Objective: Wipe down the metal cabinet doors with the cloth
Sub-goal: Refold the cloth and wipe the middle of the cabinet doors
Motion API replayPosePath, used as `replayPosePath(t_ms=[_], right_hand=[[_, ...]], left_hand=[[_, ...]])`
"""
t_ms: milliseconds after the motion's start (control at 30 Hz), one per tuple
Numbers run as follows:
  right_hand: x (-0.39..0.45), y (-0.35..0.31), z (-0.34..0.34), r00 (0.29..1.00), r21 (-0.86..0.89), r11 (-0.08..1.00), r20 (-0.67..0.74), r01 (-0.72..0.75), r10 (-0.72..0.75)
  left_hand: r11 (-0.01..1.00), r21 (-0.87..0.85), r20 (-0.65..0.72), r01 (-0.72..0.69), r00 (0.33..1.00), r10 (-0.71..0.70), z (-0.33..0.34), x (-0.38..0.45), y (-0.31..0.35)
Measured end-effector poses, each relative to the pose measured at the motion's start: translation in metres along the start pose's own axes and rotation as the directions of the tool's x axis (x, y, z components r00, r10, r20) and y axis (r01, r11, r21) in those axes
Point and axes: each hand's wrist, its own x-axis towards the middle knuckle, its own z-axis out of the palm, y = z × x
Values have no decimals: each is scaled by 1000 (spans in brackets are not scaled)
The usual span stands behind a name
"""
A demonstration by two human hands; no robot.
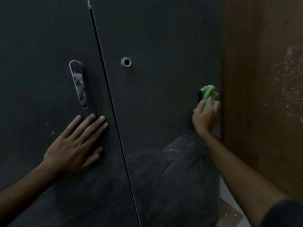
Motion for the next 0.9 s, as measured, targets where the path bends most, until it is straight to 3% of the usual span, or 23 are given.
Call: replayPosePath(t_ms=[67, 133, 267, 333, 433, 533, 567, 633, 667, 700, 733, 800, 900], right_hand=[[-56, 24, 2, 994, 7, 998, 81, 70, -70], [-87, 63, -7, 991, -71, 997, 128, 41, -32], [-6, 63, -19, 939, -45, 938, 13, -344, 345], [18, 30, -14, 968, -88, 965, 12, -247, 249], [-32, 9, -3, 995, -43, 996, 57, 81, -78], [-116, 64, -9, 969, -85, 989, 225, 121, -99], [-118, 81, -15, 973, -123, 989, 226, 78, -49], [-76, 85, -20, 974, -88, 977, 109, -192, 201], [-45, 82, -17, 941, -81, 940, 41, -332, 336], [-20, 71, -15, 924, -97, 920, 4, -381, 383], [-7, 56, -13, 930, -138, 921, -1, -364, 367], [-22, 31, -7, 989, -139, 980, 2, -145, 147], [-110, 59, -1, 987, -61, 998, 160, 35, -25]], left_hand=[[1000, -3, -7, 1, 1000, -1, -1, 1, 1], [1000, 2, -17, 4, 1000, -4, -1, 1, 0], [1000, 16, -2, -7, 1000, 7, -2, 0, 0], [1000, 9, 1, -1, 1000, 1, -2, 0, 0], [1000, 14, -12, 2, 1000, -2, -1, 0, 1], [1000, 15, -24, -10, 1000, 10, -1, 1, 0], [1000, 19, -20, -12, 1000, 12, 0, 1, -1], [1000, 24, -11, -17, 1000, 17, -1, 0, -1], [1000, 22, -10, -19, 1000, 19, -1, 0, -1], [1000, 19, -9, -19, 1000, 19, -2, 1, -1], [1000, 14, -4, -19, 1000, 19, -2, 1, -1], [1000, 5, -9, -15, 1000, 15, -3, 0, 0], [1000, -8, -18, -23, 1000, 23, -2, 2, 1]])
